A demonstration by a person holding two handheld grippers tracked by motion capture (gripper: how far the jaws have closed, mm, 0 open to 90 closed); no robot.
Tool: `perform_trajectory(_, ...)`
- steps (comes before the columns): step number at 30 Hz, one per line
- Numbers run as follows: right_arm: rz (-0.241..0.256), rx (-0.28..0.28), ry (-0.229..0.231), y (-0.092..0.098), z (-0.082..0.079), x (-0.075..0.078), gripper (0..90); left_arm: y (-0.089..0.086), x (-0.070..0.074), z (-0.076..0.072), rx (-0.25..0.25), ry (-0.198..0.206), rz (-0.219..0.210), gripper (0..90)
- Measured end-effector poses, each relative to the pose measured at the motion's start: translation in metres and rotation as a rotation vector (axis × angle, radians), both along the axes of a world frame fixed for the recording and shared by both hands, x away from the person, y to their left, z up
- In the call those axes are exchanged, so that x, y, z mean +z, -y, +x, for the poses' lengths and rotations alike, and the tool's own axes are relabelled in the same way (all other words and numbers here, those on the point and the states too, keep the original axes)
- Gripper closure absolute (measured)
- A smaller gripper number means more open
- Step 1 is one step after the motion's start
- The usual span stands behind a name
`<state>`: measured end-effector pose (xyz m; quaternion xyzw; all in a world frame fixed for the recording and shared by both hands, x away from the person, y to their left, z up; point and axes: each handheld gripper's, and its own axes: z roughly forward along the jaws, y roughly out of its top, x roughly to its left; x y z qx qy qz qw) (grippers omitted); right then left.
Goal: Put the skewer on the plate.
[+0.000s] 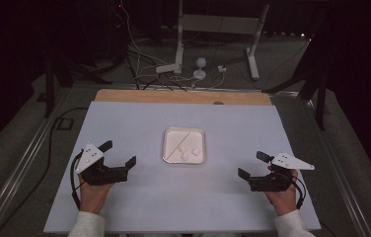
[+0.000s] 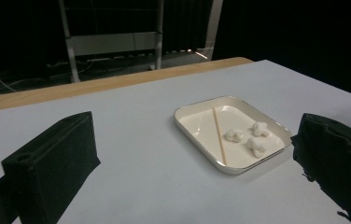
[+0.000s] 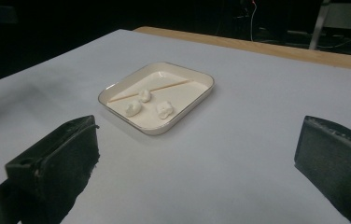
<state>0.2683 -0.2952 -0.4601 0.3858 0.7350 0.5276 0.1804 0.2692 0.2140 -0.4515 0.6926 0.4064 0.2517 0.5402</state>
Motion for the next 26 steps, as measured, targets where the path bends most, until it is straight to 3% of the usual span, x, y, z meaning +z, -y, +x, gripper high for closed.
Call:
perform_trajectory(13,-0.005,-0.011,0.027,0.003,-0.004,0.0,0.0,-0.018,-0.009,-0.007,0.028,-0.021,-0.02,0.5)
perform_trajectory(26,-0.013,-0.013,0.022,0.003,-0.003,-0.005,0.0,-0.023,-0.013,-0.008,0.043,-0.039,-0.011,0.5)
